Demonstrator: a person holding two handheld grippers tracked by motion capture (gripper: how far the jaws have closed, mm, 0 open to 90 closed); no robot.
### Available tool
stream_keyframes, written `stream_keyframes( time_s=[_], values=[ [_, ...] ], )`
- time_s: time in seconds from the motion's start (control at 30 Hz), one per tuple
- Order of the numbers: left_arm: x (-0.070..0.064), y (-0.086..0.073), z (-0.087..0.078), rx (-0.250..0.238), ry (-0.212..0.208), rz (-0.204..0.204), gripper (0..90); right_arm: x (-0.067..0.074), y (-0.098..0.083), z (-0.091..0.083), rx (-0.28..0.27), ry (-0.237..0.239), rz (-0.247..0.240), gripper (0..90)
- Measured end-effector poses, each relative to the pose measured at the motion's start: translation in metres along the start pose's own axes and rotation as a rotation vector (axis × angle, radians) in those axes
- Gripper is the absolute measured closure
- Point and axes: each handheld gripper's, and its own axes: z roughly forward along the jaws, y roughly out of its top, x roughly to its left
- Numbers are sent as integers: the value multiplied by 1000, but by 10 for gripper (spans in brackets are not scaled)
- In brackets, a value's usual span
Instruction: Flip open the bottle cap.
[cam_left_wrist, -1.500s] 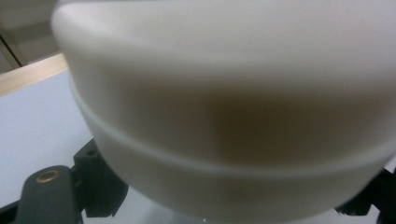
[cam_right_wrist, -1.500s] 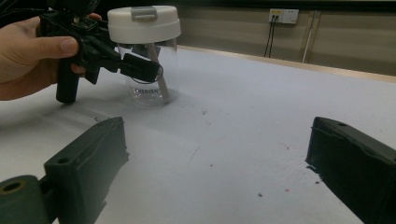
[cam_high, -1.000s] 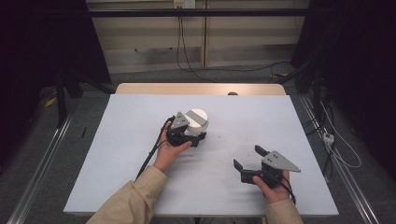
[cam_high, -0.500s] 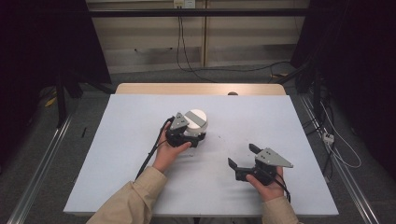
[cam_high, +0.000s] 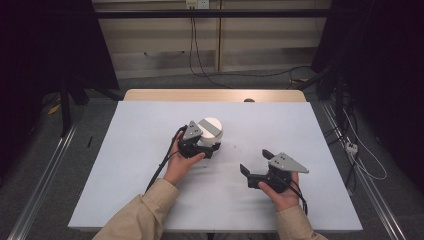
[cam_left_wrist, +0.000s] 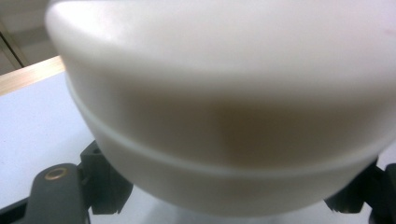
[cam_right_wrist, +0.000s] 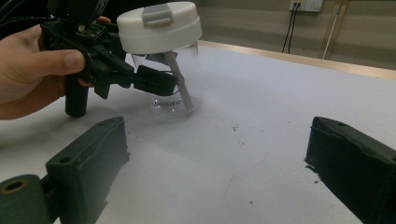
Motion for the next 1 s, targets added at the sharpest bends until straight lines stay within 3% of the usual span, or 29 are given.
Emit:
stream_keyframes(
  time_s=[0.17, 0.27, 0.4, 0.43, 0.5, 0.53, 0.57, 0.67, 0.77, 1.0],
  values=[
    [0, 0, 0, -2, -1, -3, 187, 1, 7, 8, 0, 10, 7, 159],
    [-1, 0, 1, -1, 1, 3, 187, 2, 11, 11, 8, 20, 9, 297],
    [-1, 0, 2, -2, 8, 1, 187, 4, 17, 17, 33, 49, -6, 553],
    [-1, 0, 2, -2, 8, 1, 187, 4, 17, 17, 33, 49, -6, 553],
    [-2, 0, 3, -3, 10, -1, 187, 6, 21, 22, 51, 60, -9, 677],
    [-2, 0, 3, -3, 9, 0, 187, 6, 21, 22, 51, 60, -9, 677],
    [-2, 0, 3, -3, 9, 1, 187, 6, 24, 26, 48, 65, -14, 760],
    [-1, 0, 2, -2, 11, -1, 187, 6, 28, 32, 50, 78, 0, 846],
    [-2, 0, 3, -4, 6, 0, 187, 6, 32, 38, 59, 90, 6, 897],
    [-2, 0, 2, -2, 9, -1, 187, 9, 43, 50, 78, 99, -3, 900]
  ],
)
